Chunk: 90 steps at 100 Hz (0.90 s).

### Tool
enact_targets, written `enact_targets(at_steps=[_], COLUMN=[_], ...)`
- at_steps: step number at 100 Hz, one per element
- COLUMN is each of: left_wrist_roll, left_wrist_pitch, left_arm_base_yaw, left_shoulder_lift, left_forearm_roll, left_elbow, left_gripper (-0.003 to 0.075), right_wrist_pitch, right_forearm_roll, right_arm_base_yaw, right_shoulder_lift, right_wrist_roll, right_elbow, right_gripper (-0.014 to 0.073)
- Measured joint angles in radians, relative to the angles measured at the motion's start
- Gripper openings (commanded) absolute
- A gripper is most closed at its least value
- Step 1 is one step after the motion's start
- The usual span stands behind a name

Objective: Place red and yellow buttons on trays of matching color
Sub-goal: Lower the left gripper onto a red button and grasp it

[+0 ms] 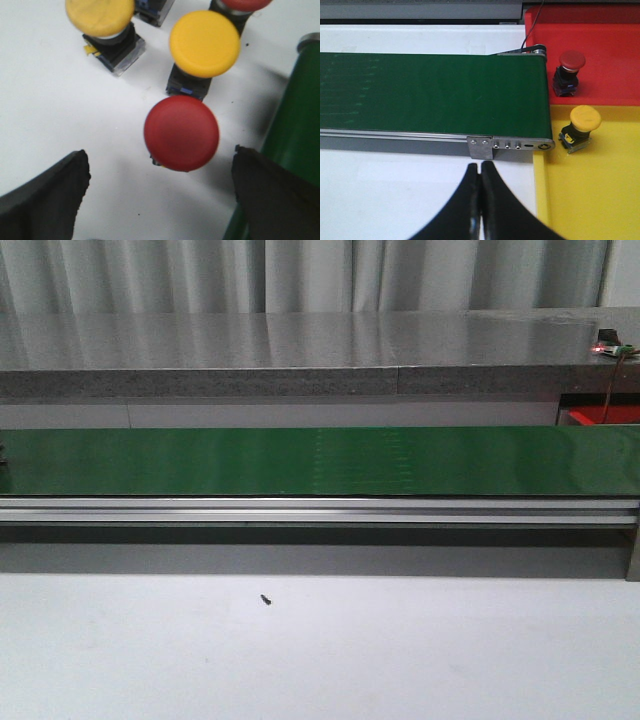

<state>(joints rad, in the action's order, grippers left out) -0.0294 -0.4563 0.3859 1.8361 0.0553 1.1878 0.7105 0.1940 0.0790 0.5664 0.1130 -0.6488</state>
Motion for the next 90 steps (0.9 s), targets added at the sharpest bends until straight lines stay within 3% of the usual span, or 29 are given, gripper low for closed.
enact_targets(at_steps=[80,90], left_wrist_roll=[-0.004,-0.004], left_wrist_pitch=[0.09,0.102], left_arm_base_yaw=[0.008,0.008], left_shoulder_lift=[0.068,0.075], left_forearm_roll=[0.0,0.0], left_elbow=[0.0,0.0], left_gripper=[0.0565,0.0513], right_wrist_pitch=[0.0,0.0], right_forearm_roll=[0.0,0.0], right_arm_base_yaw=[0.0,0.0], right_shoulder_lift=[0.0,0.0], right_wrist_roll=[0.0,0.0], right_elbow=[0.0,0.0], right_gripper=[-0.0068,-0.0068])
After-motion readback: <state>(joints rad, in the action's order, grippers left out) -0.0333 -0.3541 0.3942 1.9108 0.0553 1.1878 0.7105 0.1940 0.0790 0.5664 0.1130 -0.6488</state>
